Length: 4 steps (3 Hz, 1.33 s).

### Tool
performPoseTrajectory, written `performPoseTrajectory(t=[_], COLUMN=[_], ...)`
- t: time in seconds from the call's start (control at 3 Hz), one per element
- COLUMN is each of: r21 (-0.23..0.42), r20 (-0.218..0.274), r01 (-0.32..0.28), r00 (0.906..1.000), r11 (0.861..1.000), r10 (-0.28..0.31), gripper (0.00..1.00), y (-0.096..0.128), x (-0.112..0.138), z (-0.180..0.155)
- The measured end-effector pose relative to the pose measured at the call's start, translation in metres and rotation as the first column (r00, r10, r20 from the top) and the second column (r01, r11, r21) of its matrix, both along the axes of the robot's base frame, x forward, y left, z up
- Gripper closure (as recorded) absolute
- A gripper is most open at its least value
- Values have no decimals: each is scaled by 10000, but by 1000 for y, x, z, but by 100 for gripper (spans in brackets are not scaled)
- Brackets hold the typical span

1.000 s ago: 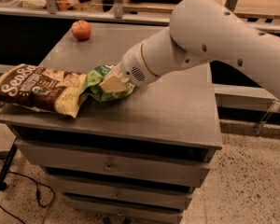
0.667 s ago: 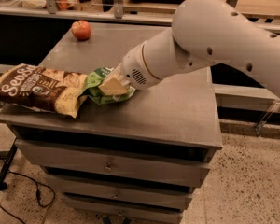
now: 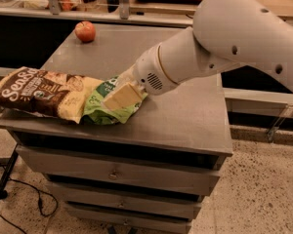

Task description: Move green rice chip bag near brown chip bag

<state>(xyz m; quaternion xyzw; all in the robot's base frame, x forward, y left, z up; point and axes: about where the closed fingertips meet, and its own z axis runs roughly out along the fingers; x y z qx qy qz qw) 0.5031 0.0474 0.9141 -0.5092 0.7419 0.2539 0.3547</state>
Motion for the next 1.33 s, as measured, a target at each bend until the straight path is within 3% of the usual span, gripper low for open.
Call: performPoseTrajectory(t=[0.33, 0.67, 1.33], r21=[-18, -181, -931], r20=[-48, -21, 484], r01=[-155, -186, 60], r00=[9999, 9998, 9988], r11=[9999, 9997, 9956], r10=[155, 186, -15], gripper=[0, 0, 0], y=[-5, -26, -108], x=[-4, 4, 53], z=[0, 1, 28])
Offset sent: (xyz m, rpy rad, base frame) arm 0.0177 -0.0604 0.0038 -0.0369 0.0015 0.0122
